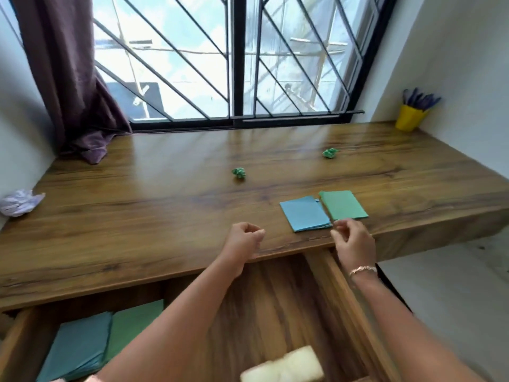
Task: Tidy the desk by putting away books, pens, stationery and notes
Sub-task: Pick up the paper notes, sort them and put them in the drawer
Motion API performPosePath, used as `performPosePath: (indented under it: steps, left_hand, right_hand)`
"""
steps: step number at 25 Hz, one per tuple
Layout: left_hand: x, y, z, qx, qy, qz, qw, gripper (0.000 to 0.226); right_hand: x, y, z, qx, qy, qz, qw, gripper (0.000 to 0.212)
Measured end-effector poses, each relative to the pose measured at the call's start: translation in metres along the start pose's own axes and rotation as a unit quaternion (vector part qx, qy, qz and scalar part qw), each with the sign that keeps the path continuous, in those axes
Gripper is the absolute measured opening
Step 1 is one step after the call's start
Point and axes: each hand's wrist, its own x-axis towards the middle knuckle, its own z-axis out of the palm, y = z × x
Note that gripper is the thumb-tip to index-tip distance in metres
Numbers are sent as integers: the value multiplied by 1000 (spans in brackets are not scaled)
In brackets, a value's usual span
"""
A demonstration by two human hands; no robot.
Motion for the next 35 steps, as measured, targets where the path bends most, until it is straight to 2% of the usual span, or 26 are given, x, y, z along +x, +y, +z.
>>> performPosePath:
  steps: [2, 5, 8, 10, 12, 15, 19, 21, 23, 26, 27, 28, 30, 31, 33, 35]
  left_hand:
    - [21, 14, 23, 50, 44, -16, 998, 8]
    - [43, 31, 53, 207, 89, -36, 974, 38]
    - [51, 41, 75, 386, 116, -51, 914, 53]
    - [58, 41, 89, 452, 134, -44, 881, 64]
    - [64, 40, 102, 482, 147, -34, 863, 73]
    - [71, 45, 120, 478, 139, -31, 866, 77]
    - [78, 52, 135, 482, 144, -44, 863, 80]
    - [79, 52, 137, 497, 144, -46, 855, 82]
    - [80, 51, 138, 503, 145, -43, 851, 84]
    - [81, 49, 137, 504, 147, -34, 850, 90]
    - [82, 49, 138, 504, 148, -32, 851, 92]
    - [82, 48, 137, 503, 149, -31, 851, 93]
    - [82, 47, 137, 495, 151, -31, 855, 93]
    - [83, 47, 137, 486, 152, -34, 860, 93]
    - [84, 48, 138, 464, 154, -42, 871, 93]
    - [86, 48, 138, 436, 154, -56, 885, 94]
  right_hand:
    - [38, 11, -8, -27, 21, 86, 996, 14]
    - [83, 26, -13, -74, 20, 172, 982, 18]
    - [110, 38, -10, -123, -28, 198, 972, 20]
    - [119, 42, -4, -159, -71, 197, 965, 33]
    - [123, 43, 4, -204, -101, 194, 954, 46]
    - [127, 40, 21, -238, -124, 208, 941, 66]
    - [135, 38, 21, -212, -149, 280, 924, 82]
    - [138, 39, 16, -199, -161, 294, 921, 82]
    - [137, 38, 14, -198, -170, 283, 923, 73]
    - [137, 40, 10, -100, -130, 291, 943, 50]
    - [137, 41, 6, -21, -107, 306, 946, 40]
    - [137, 43, 2, 82, -87, 338, 933, 29]
    - [129, 40, -6, 279, -77, 413, 864, 15]
    - [124, 38, -8, 334, -88, 434, 832, 19]
    - [115, 32, -8, 389, -138, 457, 788, 31]
    - [109, 23, -4, 406, -178, 457, 771, 37]
